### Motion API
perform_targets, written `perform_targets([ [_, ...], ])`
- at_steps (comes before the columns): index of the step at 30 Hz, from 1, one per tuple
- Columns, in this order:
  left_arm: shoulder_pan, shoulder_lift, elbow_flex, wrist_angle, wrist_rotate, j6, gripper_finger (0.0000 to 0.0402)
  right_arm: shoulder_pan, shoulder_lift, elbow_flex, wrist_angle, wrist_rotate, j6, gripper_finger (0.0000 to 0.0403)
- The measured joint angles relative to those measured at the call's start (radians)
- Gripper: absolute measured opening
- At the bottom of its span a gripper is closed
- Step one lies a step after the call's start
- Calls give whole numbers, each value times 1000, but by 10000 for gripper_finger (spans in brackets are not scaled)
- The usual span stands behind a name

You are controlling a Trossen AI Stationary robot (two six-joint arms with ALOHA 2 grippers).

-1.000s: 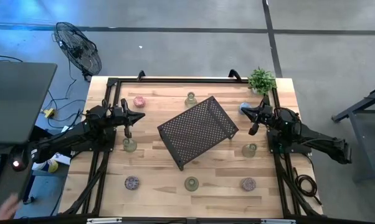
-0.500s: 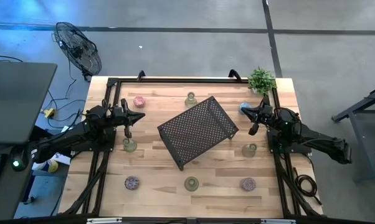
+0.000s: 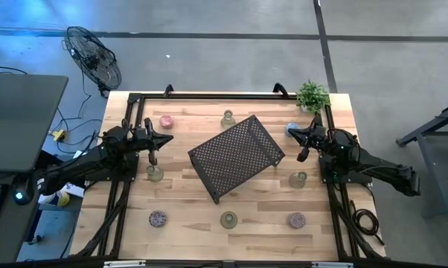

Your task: Pick & Place candle stick holders

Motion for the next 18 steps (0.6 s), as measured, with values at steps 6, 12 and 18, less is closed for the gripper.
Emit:
perform_targets([
  [6, 0, 0, 0, 0, 0, 1, 0, 0, 0, 0, 0, 0, 0, 0],
  [12, 0, -1, -1, 49, -187, 329, 0, 0, 0, 0, 0, 0, 0, 0],
  [18, 0, -1, -1, 46, -365, 433, 0, 0, 0, 0, 0, 0, 0, 0],
])
